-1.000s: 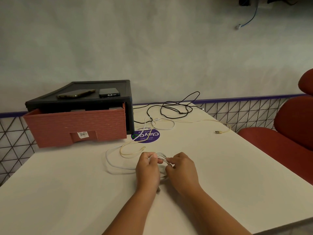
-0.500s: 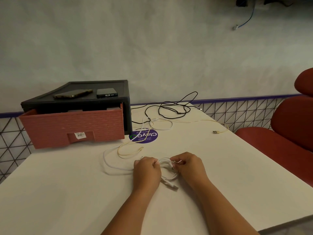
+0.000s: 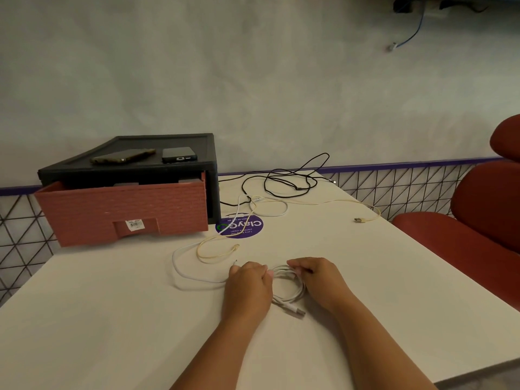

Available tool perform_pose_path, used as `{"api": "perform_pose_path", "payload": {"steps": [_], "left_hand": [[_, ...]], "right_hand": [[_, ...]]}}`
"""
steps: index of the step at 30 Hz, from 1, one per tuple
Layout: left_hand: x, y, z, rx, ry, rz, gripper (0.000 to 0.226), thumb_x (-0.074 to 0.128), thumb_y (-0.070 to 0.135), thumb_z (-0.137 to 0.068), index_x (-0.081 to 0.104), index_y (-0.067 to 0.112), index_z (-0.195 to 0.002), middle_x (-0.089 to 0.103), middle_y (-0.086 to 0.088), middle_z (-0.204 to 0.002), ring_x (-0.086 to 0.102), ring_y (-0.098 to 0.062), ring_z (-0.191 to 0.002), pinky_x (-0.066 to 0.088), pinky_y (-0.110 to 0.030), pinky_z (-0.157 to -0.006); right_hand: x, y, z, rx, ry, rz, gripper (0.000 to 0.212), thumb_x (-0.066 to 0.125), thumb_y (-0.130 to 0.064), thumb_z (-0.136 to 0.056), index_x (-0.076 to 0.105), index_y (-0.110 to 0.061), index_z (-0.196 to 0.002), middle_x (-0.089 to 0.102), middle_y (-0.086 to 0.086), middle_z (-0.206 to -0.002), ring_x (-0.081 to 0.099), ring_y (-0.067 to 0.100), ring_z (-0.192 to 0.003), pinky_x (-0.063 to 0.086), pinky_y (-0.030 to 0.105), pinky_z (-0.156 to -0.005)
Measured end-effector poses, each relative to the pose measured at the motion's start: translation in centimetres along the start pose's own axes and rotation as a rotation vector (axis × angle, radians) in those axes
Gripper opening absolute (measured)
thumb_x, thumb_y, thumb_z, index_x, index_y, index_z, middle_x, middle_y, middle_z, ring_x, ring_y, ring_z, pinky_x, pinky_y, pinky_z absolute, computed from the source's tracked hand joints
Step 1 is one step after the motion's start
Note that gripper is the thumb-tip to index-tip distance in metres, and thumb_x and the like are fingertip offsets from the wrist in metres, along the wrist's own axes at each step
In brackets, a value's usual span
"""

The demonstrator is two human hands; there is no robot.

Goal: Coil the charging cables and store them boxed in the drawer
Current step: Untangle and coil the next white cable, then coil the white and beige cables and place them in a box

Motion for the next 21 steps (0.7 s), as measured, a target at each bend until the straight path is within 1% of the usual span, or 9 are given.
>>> {"api": "perform_pose_path", "payload": {"steps": [3,4,6,8,11,15,18,20,21], "left_hand": [[-0.1,-0.2,0.0,-0.015,0.002,0.051,0.03,0.038,0.025,-0.098,0.061,0.01,-0.088,0.064,-0.005,-0.107,0.042,-0.025,-0.099,0.032,-0.037,-0.102],[-0.3,-0.2,0.0,-0.024,0.008,0.072,0.03,0.038,0.024,-0.098,0.061,0.008,-0.087,0.064,-0.007,-0.106,0.043,-0.026,-0.099,0.033,-0.039,-0.101],[-0.4,-0.1,-0.1,-0.028,0.024,0.099,0.033,0.038,0.022,-0.098,0.064,0.004,-0.107,0.063,-0.008,-0.117,0.045,-0.026,-0.109,0.031,-0.037,-0.103],[-0.6,0.0,-0.1,-0.024,0.038,0.114,0.035,0.038,0.021,-0.099,0.06,0.009,-0.124,0.059,-0.004,-0.128,0.044,-0.022,-0.119,0.027,-0.033,-0.108],[-0.6,-0.3,-0.2,-0.038,0.058,0.178,0.034,0.041,0.019,-0.098,0.059,0.012,-0.125,0.058,-0.003,-0.13,0.044,-0.022,-0.122,0.027,-0.028,-0.108],[-1.2,-0.6,0.0,-0.073,0.154,0.343,0.03,0.046,0.015,-0.095,0.064,0.011,-0.118,0.062,-0.001,-0.124,0.051,-0.016,-0.116,0.034,-0.019,-0.095],[-2.3,-0.9,0.5,-0.08,0.219,0.518,0.025,0.049,0.009,-0.093,0.068,0.015,-0.109,0.065,0.002,-0.114,0.055,-0.001,-0.096,0.034,-0.001,-0.078],[-3.2,-1.3,0.7,-0.063,0.254,0.615,0.024,0.051,0.005,-0.092,0.066,0.021,-0.101,0.065,0.003,-0.109,0.055,0.007,-0.092,0.036,0.002,-0.073],[-4.0,-1.6,0.7,-0.069,0.276,0.678,0.024,0.051,0.003,-0.092,0.065,0.022,-0.099,0.066,0.002,-0.107,0.056,0.006,-0.091,0.039,0.001,-0.073]], "right_hand": [[-0.1,0.1,0.0,0.026,0.029,-0.04,0.031,0.044,-0.005,-0.094,0.066,-0.013,-0.115,0.063,-0.002,-0.122,0.053,0.009,-0.113,0.032,0.011,-0.09],[-0.2,0.1,0.0,0.03,0.031,-0.046,0.03,0.046,-0.007,-0.094,0.066,-0.015,-0.114,0.063,-0.003,-0.121,0.054,0.008,-0.11,0.032,0.012,-0.089],[-0.2,0.0,0.0,0.027,0.029,-0.044,0.026,0.049,-0.012,-0.094,0.067,-0.018,-0.112,0.063,-0.005,-0.119,0.054,0.006,-0.102,0.035,0.014,-0.087],[-0.1,0.0,0.0,0.025,0.026,-0.043,0.025,0.051,-0.014,-0.093,0.068,-0.019,-0.11,0.064,-0.006,-0.115,0.055,0.007,-0.097,0.037,0.016,-0.084],[-0.1,0.1,0.1,0.032,0.042,-0.052,0.024,0.052,-0.014,-0.092,0.068,-0.02,-0.109,0.063,-0.007,-0.111,0.055,0.007,-0.093,0.036,0.016,-0.081],[-0.1,0.1,0.1,0.052,0.077,-0.094,0.022,0.053,-0.015,-0.091,0.068,-0.021,-0.106,0.063,-0.008,-0.106,0.055,0.006,-0.087,0.036,0.016,-0.077],[-0.3,0.1,0.1,0.055,0.123,-0.12,0.022,0.053,-0.014,-0.091,0.068,-0.021,-0.106,0.062,-0.008,-0.106,0.053,0.001,-0.083,0.035,0.016,-0.077],[-0.6,0.1,-0.2,0.066,0.157,-0.139,0.023,0.053,-0.015,-0.091,0.067,-0.021,-0.107,0.062,-0.007,-0.111,0.054,0.005,-0.087,0.034,0.017,-0.08],[-0.7,-0.1,-0.4,0.069,0.165,-0.14,0.023,0.053,-0.016,-0.091,0.066,-0.022,-0.109,0.062,-0.005,-0.114,0.054,0.008,-0.091,0.034,0.018,-0.082]]}}
Point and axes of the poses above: each hand's wrist, its own z-axis away from the middle knuckle, its own x-axis out of the palm, y = z × x, the point moved 4 cm from there along -z, towards the middle knuckle
